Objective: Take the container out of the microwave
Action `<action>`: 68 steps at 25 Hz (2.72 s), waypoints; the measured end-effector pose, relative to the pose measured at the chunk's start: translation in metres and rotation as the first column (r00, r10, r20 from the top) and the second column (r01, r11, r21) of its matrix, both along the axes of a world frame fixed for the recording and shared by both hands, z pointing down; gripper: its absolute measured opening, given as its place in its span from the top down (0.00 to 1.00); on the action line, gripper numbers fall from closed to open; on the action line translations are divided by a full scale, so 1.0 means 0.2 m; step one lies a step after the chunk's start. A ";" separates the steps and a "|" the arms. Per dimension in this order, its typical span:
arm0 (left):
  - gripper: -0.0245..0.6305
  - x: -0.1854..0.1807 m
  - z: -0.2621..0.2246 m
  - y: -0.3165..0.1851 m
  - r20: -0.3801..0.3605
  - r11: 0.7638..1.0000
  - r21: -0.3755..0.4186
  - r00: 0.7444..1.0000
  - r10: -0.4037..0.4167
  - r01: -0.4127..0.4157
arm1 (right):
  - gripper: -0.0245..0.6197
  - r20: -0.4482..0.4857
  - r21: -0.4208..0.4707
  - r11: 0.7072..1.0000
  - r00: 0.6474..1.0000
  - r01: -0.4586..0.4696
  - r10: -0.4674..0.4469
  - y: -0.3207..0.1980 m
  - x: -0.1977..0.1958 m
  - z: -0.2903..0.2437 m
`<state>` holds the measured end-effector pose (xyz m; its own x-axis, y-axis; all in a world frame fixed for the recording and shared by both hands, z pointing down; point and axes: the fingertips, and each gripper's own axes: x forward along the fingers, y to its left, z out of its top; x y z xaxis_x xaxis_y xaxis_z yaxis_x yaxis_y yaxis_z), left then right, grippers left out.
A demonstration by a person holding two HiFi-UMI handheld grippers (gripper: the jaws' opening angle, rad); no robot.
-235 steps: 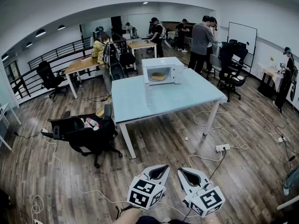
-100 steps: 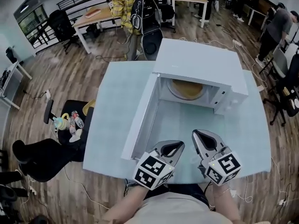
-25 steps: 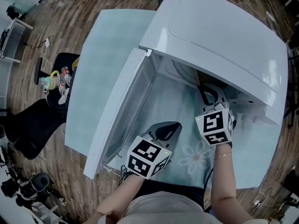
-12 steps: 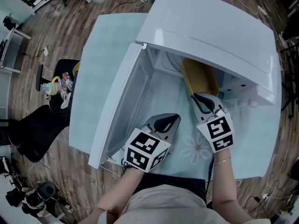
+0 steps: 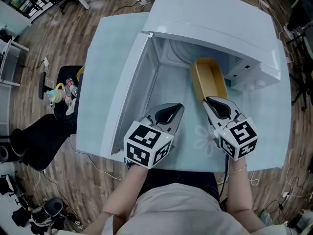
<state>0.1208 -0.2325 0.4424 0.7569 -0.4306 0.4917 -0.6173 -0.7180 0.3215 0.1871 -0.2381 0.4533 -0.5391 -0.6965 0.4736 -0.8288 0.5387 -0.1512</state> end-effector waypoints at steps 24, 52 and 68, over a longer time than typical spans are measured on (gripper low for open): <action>0.94 -0.08 -0.34 0.18 -0.044 0.975 0.183 0.989 0.139 -0.129 | 0.91 0.138 0.151 0.984 0.987 -0.099 0.078 0.40 -0.10 -0.45; 0.94 0.06 -0.35 0.28 -0.078 0.967 0.153 0.973 0.216 -0.203 | 0.91 0.184 0.133 0.986 0.980 -0.102 0.076 0.42 -0.12 -0.43; 0.94 0.05 -0.31 0.26 -0.072 0.969 0.141 0.974 0.213 -0.201 | 0.91 0.140 0.129 0.985 0.986 -0.111 0.093 0.40 -0.10 -0.40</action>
